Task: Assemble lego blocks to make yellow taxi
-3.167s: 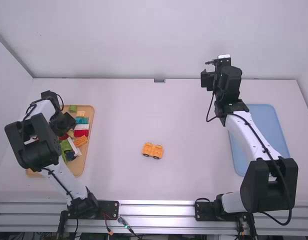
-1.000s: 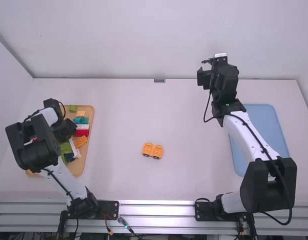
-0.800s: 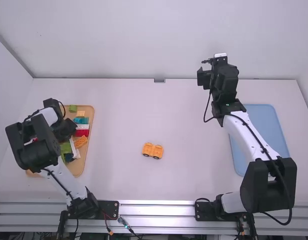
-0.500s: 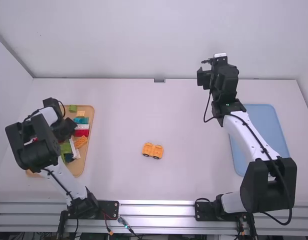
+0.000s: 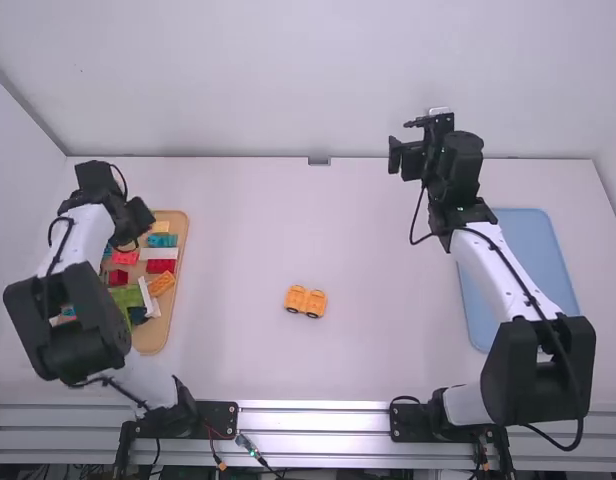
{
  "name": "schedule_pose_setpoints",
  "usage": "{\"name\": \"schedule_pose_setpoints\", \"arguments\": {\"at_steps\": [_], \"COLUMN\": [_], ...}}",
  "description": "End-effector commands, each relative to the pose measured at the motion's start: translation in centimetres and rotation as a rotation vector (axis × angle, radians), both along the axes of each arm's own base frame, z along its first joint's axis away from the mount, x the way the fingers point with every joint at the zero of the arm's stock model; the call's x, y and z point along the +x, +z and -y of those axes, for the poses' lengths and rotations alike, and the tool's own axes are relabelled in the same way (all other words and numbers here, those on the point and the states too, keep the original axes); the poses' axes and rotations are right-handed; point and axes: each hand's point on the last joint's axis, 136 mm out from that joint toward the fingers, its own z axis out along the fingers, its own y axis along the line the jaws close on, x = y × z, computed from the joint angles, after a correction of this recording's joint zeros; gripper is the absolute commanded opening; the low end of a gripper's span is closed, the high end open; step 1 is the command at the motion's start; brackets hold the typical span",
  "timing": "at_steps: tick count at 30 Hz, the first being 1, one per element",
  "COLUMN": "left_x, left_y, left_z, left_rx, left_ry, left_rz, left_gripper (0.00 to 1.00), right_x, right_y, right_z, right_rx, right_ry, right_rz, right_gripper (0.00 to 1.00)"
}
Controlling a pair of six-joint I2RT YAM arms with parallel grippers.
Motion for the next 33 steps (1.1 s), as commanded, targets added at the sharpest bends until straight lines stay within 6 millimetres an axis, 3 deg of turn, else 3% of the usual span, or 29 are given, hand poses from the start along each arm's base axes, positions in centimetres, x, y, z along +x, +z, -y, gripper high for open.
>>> {"name": "schedule_pose_setpoints", "arguments": {"at_steps": [1, 3, 7, 8, 9, 14, 16, 18, 22, 24, 33], "left_x": [1.2, 2.0, 3.6, 3.6, 3.7, 3.3, 3.3, 3.0, 2.7, 2.5, 1.6], "left_y": [3.0, 4.1, 5.5, 5.5, 5.5, 5.8, 6.0, 6.2, 6.4, 6.4, 4.2], "left_z": [5.4, 7.6, 16.8, 17.9, 20.7, 29.4, 30.7, 33.5, 35.6, 36.1, 35.9], "left_rx": [0.082, 0.137, 0.308, 0.324, 0.363, 0.525, 0.556, 0.607, 0.614, 0.599, 0.548], "left_ry": [-0.261, -0.363, -0.777, -0.820, -0.923, -1.235, -1.271, -1.329, -1.334, -1.312, -1.307], "left_rz": [0.081, 0.121, 0.204, 0.213, 0.240, 0.391, 0.432, 0.528, 0.629, 0.671, 0.623], "left_gripper": [0.02, 0.02, 0.02, 0.02, 0.02, 0.02, 0.02, 0.02, 0.02, 0.02, 0.02], "right_x": [-0.2, -0.4, -1.6, -1.7, -2.2, -4.3, -4.8, -5.0, -5.9, -6.6, -8.0], "right_y": [0.6, 0.0, -1.9, -2.1, -2.7, -5.3, -5.8, -7.2, -8.5, -9.1, -10.2], "right_z": [-1.9, -2.3, -4.7, -5.0, -5.7, -8.9, -9.5, -9.9, -10.9, -11.7, -15.2], "right_rx": [0.149, 0.195, 0.293, 0.303, 0.330, 0.429, 0.455, 0.507, 0.538, 0.544, 0.481], "right_ry": [0.170, 0.231, 0.455, 0.482, 0.545, 0.806, 0.847, 0.880, 0.943, 0.977, 1.005], "right_rz": [-0.030, -0.056, -0.146, -0.155, -0.188, -0.326, -0.361, -0.432, -0.477, -0.497, -0.538], "right_gripper": [0.99, 0.99, 0.99, 0.99, 0.99, 0.99, 0.99, 1.00, 0.89, 0.89, 0.85]}}
